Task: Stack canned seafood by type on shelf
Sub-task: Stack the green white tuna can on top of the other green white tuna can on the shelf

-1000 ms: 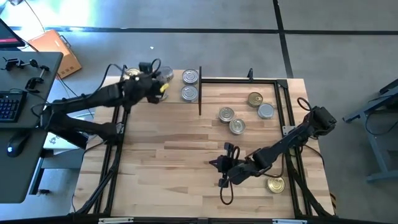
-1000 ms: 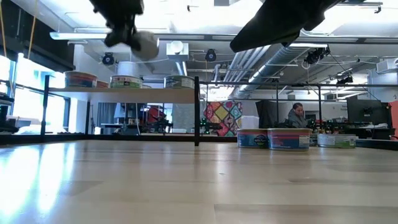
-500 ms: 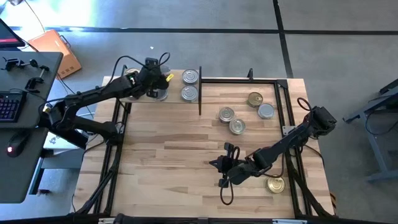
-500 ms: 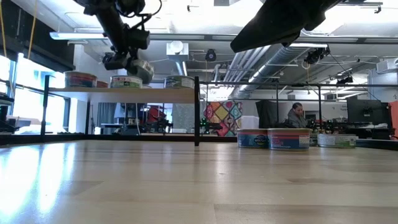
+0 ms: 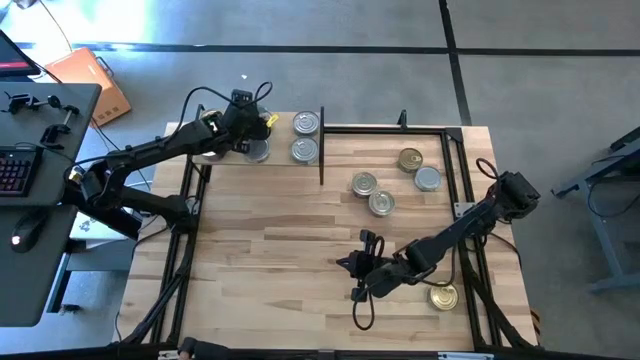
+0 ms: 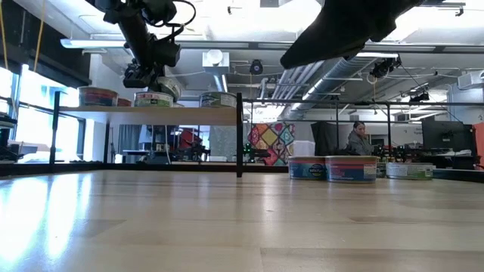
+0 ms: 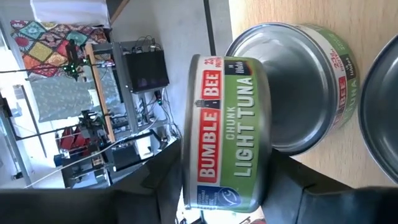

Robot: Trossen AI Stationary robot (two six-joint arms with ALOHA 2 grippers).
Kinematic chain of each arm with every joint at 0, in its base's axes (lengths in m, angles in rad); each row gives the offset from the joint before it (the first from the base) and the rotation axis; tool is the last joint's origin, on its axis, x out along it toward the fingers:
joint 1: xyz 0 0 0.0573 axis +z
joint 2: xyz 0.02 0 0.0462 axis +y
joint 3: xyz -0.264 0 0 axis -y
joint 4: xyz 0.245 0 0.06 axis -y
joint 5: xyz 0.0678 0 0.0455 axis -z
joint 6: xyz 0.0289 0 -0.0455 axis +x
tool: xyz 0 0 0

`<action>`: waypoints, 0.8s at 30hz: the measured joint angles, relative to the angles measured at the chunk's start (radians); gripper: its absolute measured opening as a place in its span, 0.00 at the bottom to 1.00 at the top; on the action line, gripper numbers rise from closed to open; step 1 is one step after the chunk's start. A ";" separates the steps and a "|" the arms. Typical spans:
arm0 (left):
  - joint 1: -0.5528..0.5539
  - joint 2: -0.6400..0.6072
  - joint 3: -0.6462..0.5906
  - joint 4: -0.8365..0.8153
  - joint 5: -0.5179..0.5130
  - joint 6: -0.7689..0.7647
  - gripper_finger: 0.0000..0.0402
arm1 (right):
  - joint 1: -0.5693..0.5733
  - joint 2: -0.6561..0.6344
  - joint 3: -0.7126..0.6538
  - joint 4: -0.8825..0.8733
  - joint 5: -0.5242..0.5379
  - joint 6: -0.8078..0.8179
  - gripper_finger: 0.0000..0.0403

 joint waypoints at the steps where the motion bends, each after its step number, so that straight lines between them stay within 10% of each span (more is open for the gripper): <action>1: 0.000 0.000 0.000 0.000 0.000 0.000 0.43 | 0.000 0.005 0.000 0.000 0.000 0.002 0.00; 24: -0.001 -0.001 0.001 0.027 0.082 -0.032 0.68 | 0.000 0.028 0.000 0.039 -0.001 -0.020 0.00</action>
